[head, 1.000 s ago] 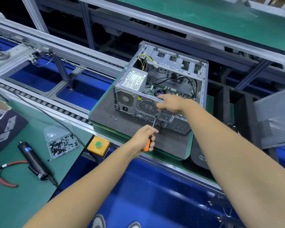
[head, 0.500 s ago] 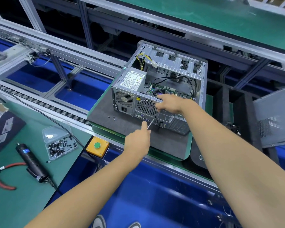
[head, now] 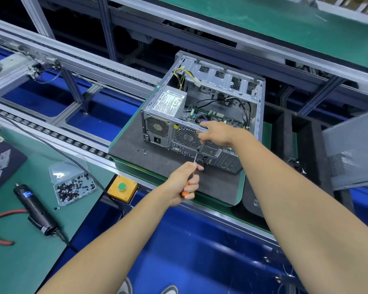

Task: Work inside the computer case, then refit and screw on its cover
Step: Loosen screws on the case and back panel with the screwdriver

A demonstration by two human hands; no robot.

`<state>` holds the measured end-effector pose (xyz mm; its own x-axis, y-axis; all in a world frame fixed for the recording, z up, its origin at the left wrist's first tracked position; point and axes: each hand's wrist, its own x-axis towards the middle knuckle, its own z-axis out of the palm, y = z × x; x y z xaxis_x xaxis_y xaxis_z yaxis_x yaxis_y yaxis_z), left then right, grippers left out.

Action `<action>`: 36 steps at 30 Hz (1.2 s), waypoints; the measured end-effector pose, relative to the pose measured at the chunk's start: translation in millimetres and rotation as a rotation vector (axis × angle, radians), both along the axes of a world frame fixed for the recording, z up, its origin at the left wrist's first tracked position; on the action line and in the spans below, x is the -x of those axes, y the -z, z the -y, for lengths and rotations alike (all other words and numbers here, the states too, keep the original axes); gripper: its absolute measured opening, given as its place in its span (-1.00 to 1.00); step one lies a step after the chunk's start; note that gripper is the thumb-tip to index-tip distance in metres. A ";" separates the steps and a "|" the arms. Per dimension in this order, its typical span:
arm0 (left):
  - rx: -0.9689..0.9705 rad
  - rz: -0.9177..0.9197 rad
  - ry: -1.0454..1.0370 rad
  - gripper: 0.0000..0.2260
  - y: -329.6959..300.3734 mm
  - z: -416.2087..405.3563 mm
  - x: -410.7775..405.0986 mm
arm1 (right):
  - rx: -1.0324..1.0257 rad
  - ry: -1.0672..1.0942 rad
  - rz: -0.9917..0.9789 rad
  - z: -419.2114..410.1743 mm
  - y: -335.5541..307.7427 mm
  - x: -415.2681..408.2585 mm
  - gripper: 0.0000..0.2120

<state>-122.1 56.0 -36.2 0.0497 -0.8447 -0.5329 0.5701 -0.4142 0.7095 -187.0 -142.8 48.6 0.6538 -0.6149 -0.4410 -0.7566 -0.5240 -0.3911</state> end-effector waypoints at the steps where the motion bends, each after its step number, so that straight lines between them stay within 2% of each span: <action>1: -0.015 0.355 0.072 -0.80 -2.5 1.1 -2.3 | -0.005 0.006 0.005 -0.8 0.4 -0.3 -0.32; 3: -0.090 1.214 0.252 -0.79 -1.6 0.7 -5.1 | -0.008 0.011 0.008 -1.0 -0.3 -1.1 -0.31; 4: -0.120 1.508 0.314 -0.80 -0.9 -1.6 -4.3 | -0.013 0.017 0.012 -1.2 -0.7 -0.9 -0.31; 5: -0.115 1.666 0.334 -0.81 -0.9 -3.3 -2.2 | -0.017 0.022 0.018 -0.7 -0.4 -0.7 -0.32; 6: -0.091 1.704 0.311 -0.81 -0.9 -3.6 0.1 | -0.019 0.020 0.024 -0.1 -0.2 -0.6 -0.33; 7: -0.096 1.654 0.278 -0.80 -3.4 -3.8 1.3 | -0.019 0.018 0.027 -0.2 -0.1 -0.3 -0.33; 8: -0.118 1.504 0.220 -0.79 -6.1 -2.0 1.4 | -0.016 0.012 0.031 -0.4 -0.6 -0.5 -0.34; 9: -0.137 1.271 0.151 -0.78 -10.3 1.4 2.0 | -0.014 0.011 0.033 -0.3 -1.0 -0.3 -0.34; 12: -0.132 0.375 -0.032 -0.72 -11.2 5.3 3.8 | 0.007 0.001 0.028 0.2 -1.7 1.1 -0.37; 14: -0.078 0.017 -0.084 -0.73 -6.1 -0.8 2.5 | 0.013 -0.002 0.027 1.1 -1.1 1.0 -0.38; 17: -0.039 -0.287 -0.105 -0.77 -2.0 -7.9 1.4 | 0.005 0.005 0.029 1.7 0.2 0.5 -0.38; 19: -0.048 -0.307 -0.083 -0.89 -5.1 -3.2 2.9 | 0.004 0.008 0.025 0.8 -0.6 1.5 -0.39; 20: -0.059 -0.203 -0.057 -0.92 -7.1 0.8 2.4 | 0.009 0.005 0.020 0.2 -1.0 1.7 -0.42; 21: -0.069 0.033 -0.007 -0.91 -8.6 4.6 0.0 | 0.008 0.005 0.013 -0.6 -1.3 1.8 -0.44; 22: -0.088 0.418 0.080 -0.89 -10.1 6.9 -3.5 | 0.005 0.000 0.013 -1.3 -1.2 1.1 -0.49; 23: -0.111 0.891 0.202 -0.89 -10.2 7.5 -7.0 | 0.002 -0.008 0.017 -1.2 -0.9 0.2 -0.59; 24: -0.139 1.308 0.325 -0.90 -10.7 6.3 -9.0 | 0.004 -0.019 0.020 -1.6 -1.9 -0.6 -0.74; 25: -0.166 1.612 0.402 -0.85 -13.0 4.6 -8.6 | 0.004 -0.026 0.015 -1.6 -2.7 -1.0 -0.83; 26: -0.171 1.789 0.444 -0.75 -13.6 3.9 -6.1 | 0.002 -0.024 0.009 -0.9 -2.9 -0.7 -0.88; 27: -0.161 1.821 0.439 -0.72 -13.5 4.3 -3.2 | -0.005 -0.023 0.005 -0.5 -2.7 0.2 -0.92; 28: -0.159 1.761 0.393 -0.78 -12.8 5.4 -1.4 | -0.005 -0.029 0.006 -0.8 -2.7 0.9 -0.95; 29: -0.175 1.622 0.333 -0.83 -14.1 6.5 -2.2 | -0.001 -0.029 0.004 -0.7 -2.6 1.4 -0.94; 30: -0.198 1.404 0.275 -0.82 -15.2 9.3 -4.4 | -0.003 -0.026 -0.003 -0.3 -2.2 1.4 -0.96; 31: -0.198 1.109 0.205 -0.78 -14.9 12.2 -6.5 | -0.005 -0.016 -0.005 0.3 -1.9 1.3 -0.91; 33: -0.137 0.475 0.098 -0.76 -11.9 11.3 -7.8 | -0.006 0.008 -0.001 0.7 -0.5 0.9 -0.60; 34: -0.098 0.253 0.070 -0.78 -11.6 7.9 -7.3 | -0.010 0.019 -0.001 0.2 -1.1 1.1 -0.49; 36: -0.054 -0.025 0.021 -0.81 -7.5 1.3 -7.4 | -0.024 0.032 0.006 -1.4 -2.9 2.3 -0.38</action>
